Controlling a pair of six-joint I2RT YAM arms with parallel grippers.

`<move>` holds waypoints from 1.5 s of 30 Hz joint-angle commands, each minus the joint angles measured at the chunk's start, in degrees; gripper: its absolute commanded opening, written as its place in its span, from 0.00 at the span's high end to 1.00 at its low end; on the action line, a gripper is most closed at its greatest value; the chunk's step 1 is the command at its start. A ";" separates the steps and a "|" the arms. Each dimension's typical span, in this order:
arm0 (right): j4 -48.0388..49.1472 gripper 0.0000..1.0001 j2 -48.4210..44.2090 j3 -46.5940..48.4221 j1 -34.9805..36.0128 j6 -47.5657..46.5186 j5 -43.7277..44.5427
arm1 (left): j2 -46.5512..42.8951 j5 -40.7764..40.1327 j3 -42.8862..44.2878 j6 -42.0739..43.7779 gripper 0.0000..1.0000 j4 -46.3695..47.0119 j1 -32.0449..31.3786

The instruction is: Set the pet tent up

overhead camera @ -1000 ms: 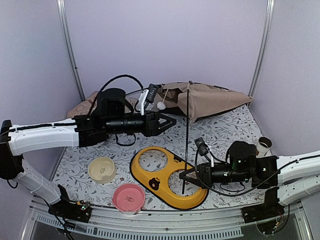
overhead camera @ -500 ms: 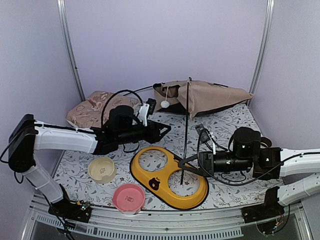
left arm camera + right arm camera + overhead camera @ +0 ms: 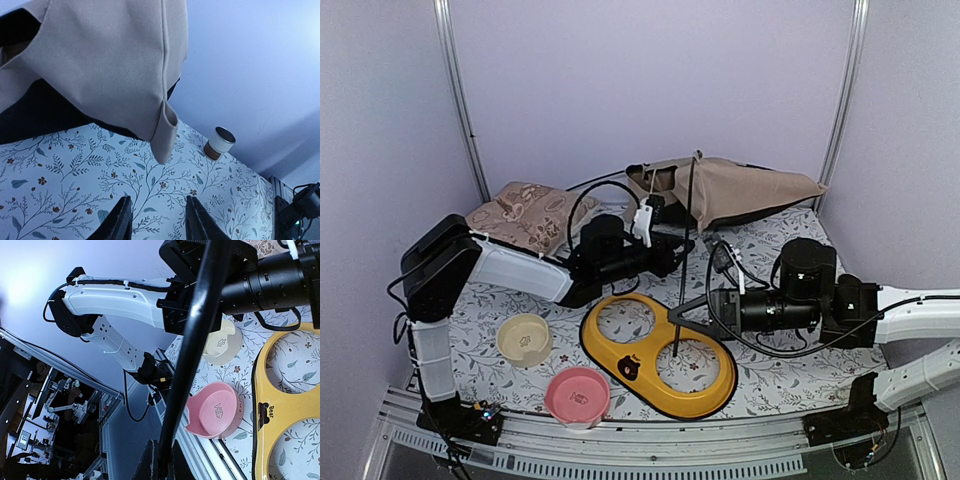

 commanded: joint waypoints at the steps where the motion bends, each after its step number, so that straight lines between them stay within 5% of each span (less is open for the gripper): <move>1: 0.22 1.00 0.47 2.40 -1.30 -2.03 1.95 | 3.37 1.21 3.49 1.38 0.63 3.77 0.65; 37: -0.73 1.00 1.21 3.50 -2.59 -1.93 1.49 | 11.21 -0.26 15.80 1.45 0.65 1.91 0.98; 41: -0.99 1.00 0.82 3.55 -2.68 -1.96 1.76 | 11.61 -0.18 16.21 1.86 0.76 1.25 1.01; 45: -1.57 1.00 0.06 3.63 -2.87 -2.35 2.55 | 10.27 -0.53 13.76 2.94 1.00 1.77 0.64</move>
